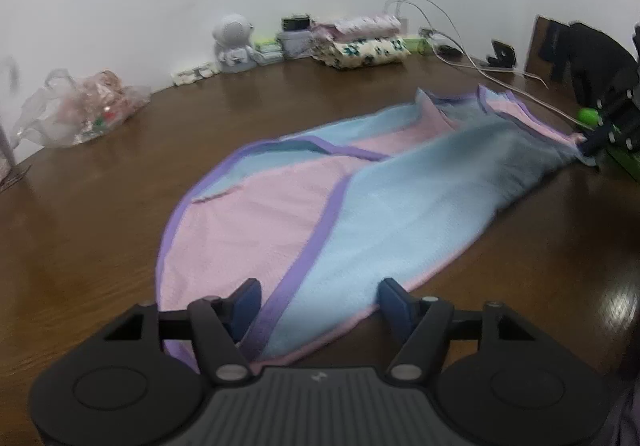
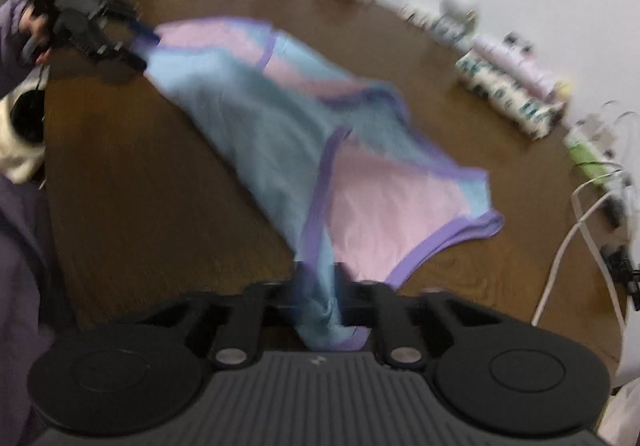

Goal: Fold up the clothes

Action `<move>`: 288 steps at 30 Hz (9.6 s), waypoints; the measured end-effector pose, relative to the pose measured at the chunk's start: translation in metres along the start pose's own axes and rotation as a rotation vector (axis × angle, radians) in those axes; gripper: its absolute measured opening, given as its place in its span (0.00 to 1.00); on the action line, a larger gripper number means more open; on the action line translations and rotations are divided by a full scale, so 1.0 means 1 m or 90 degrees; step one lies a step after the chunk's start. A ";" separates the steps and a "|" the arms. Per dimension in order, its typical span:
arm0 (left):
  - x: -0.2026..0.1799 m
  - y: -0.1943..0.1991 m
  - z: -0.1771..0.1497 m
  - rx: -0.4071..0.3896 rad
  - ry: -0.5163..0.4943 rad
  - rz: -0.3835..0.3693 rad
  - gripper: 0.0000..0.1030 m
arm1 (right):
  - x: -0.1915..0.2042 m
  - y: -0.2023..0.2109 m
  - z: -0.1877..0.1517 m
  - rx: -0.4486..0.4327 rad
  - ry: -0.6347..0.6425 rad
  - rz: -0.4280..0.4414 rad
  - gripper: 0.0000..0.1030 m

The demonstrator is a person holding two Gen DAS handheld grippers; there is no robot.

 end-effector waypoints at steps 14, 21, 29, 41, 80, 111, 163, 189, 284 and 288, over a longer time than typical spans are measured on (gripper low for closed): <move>0.013 0.010 0.004 -0.028 0.047 0.025 0.68 | -0.048 -0.003 0.035 -0.028 0.043 -0.165 0.49; 0.012 0.003 0.018 -0.014 0.062 0.037 0.68 | 0.000 -0.032 0.071 -0.095 -0.103 -0.092 0.38; 0.011 -0.008 0.033 0.011 0.073 0.052 0.66 | 0.000 -0.062 0.072 -0.055 -0.189 -0.095 0.24; 0.044 -0.114 0.136 0.097 0.049 0.103 0.72 | -0.074 -0.112 0.151 -0.041 -0.189 -0.054 0.44; 0.051 -0.017 0.029 0.083 0.250 0.127 0.55 | -0.001 -0.050 0.104 -0.089 0.017 0.117 0.34; 0.072 -0.041 0.043 0.000 0.331 0.059 0.21 | -0.064 0.009 0.044 -0.110 -0.311 -0.170 0.46; -0.023 -0.071 0.065 0.036 0.176 0.091 0.46 | 0.004 -0.050 0.039 -0.174 -0.394 -0.207 0.43; -0.072 -0.057 0.084 -0.020 0.087 -0.003 0.55 | -0.017 -0.007 0.016 -0.244 -0.525 -0.366 0.79; 0.029 -0.024 0.050 -0.017 0.401 -0.058 0.58 | 0.099 -0.084 0.112 -0.244 -0.203 -0.121 0.18; 0.017 -0.031 0.053 -0.015 0.389 -0.092 0.58 | 0.121 -0.095 0.115 -0.213 -0.163 -0.101 0.49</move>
Point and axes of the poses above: each gripper's, at about its wrist camera, not at the fingertips, and y roughly against the way its jaws point, x to its left, z to its top, the point moved 6 cm from there along -y, roughly the way its jaws point, and after that the axes turned 5 degrees about -x, right-handed, at the moved point
